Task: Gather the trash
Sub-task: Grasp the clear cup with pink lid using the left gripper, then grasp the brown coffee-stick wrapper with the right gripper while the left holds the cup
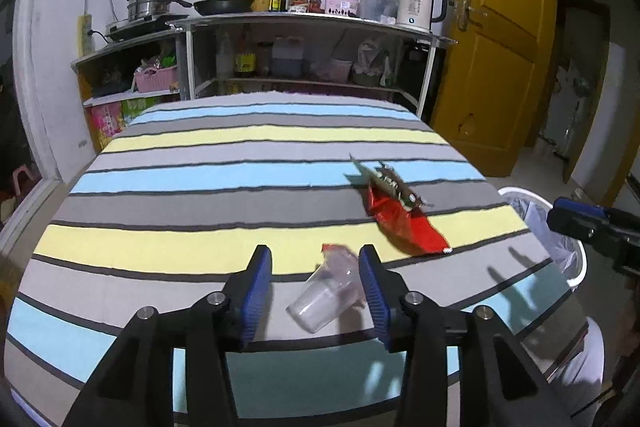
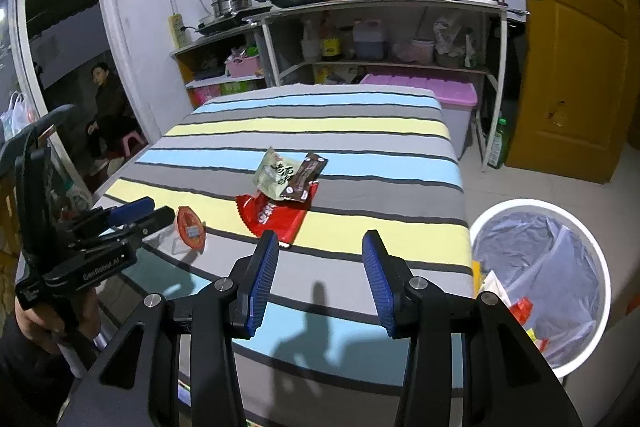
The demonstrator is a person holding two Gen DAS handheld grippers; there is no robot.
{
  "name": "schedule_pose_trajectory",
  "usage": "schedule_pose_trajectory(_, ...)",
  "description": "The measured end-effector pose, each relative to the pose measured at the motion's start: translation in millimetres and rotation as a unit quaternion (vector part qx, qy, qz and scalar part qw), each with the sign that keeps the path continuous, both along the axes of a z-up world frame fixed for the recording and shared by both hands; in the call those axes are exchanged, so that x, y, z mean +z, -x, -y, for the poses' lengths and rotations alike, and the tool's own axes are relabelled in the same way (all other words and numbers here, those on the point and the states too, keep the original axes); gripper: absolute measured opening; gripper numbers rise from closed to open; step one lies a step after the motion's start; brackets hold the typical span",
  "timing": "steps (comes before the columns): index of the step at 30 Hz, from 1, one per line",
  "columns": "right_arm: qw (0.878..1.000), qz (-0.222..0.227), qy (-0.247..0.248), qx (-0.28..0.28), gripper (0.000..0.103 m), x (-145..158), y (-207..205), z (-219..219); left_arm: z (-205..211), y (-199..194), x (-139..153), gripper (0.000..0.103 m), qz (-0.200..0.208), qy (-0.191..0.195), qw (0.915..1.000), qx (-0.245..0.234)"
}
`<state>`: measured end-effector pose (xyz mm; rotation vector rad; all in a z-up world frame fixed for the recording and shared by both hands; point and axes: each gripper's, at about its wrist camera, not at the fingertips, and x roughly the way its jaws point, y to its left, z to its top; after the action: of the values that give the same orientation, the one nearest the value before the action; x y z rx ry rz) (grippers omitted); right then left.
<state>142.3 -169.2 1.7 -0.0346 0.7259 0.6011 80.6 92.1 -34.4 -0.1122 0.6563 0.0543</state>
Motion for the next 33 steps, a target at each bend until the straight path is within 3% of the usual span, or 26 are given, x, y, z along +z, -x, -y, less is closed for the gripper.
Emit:
schedule_pose_trajectory(7, 1.000, -0.008, 0.004, 0.010, 0.045, -6, -7, -13, 4, -6, -12, 0.057, -0.012, 0.005, 0.9995, -0.029)
schedule_pose_trajectory(18, 1.000, -0.025, 0.001, 0.009, 0.045, -16, -33, -29, 18, -21, -21, 0.057, -0.034, 0.002, 0.9977, -0.059)
schedule_pose_trajectory(21, 0.999, -0.033, -0.007, 0.010, 0.045, -20, -44, -36, 19, -24, -21, 0.045, -0.036, 0.008, 0.9974, -0.062)
schedule_pose_trajectory(33, 0.998, -0.065, -0.004, 0.017, 0.042, -41, -90, -70, 9, -21, -18, 0.045, -0.021, 0.021, 0.9992, -0.029)
